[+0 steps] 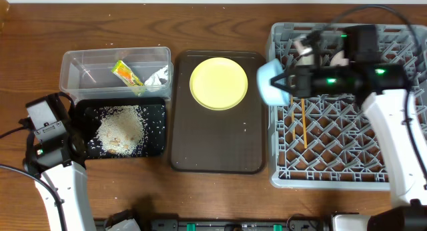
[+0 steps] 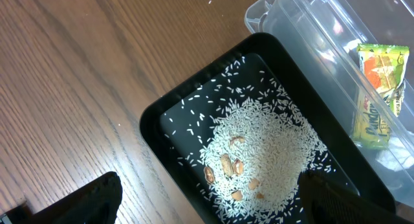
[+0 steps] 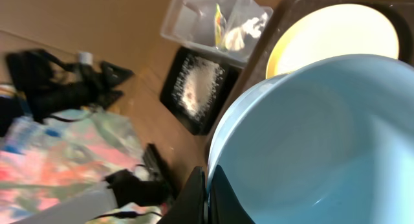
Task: Sort waste into correct bins and load items into the dishwasher rack
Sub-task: 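Carry the blue bowl with right gripper into the rack and release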
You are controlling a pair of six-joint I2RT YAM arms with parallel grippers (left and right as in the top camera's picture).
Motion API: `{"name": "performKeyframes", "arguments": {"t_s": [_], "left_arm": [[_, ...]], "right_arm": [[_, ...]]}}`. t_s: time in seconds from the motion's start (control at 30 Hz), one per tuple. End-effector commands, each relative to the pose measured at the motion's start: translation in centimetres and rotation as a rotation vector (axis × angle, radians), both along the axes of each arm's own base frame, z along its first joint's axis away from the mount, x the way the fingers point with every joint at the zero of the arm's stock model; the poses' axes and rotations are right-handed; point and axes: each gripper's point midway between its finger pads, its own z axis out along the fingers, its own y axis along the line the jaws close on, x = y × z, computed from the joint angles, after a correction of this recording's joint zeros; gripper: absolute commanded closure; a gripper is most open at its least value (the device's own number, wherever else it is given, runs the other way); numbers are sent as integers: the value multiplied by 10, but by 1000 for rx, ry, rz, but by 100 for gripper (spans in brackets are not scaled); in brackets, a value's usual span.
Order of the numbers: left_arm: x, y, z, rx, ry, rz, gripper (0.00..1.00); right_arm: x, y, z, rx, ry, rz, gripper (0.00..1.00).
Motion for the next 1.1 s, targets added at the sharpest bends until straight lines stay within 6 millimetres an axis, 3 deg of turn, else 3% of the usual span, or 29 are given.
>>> {"name": "performKeyframes", "arguments": {"t_s": [0.0, 0.2, 0.47, 0.73, 1.07], "left_arm": [[0, 4, 6, 16, -8, 17, 11], [0, 4, 6, 16, -8, 17, 11], [0, 4, 6, 16, -8, 17, 11], [0, 4, 6, 16, -8, 17, 11], [0, 4, 6, 16, -8, 17, 11]], "right_arm": [[-7, -17, 18, 125, -67, 23, 99], [-7, -64, -6, 137, -43, -93, 99], [-14, -116, -26, 284, -90, -237, 99], [-21, -144, -58, 302, -96, -344, 99], [-23, -187, -76, 219, -82, -489, 91]]}}
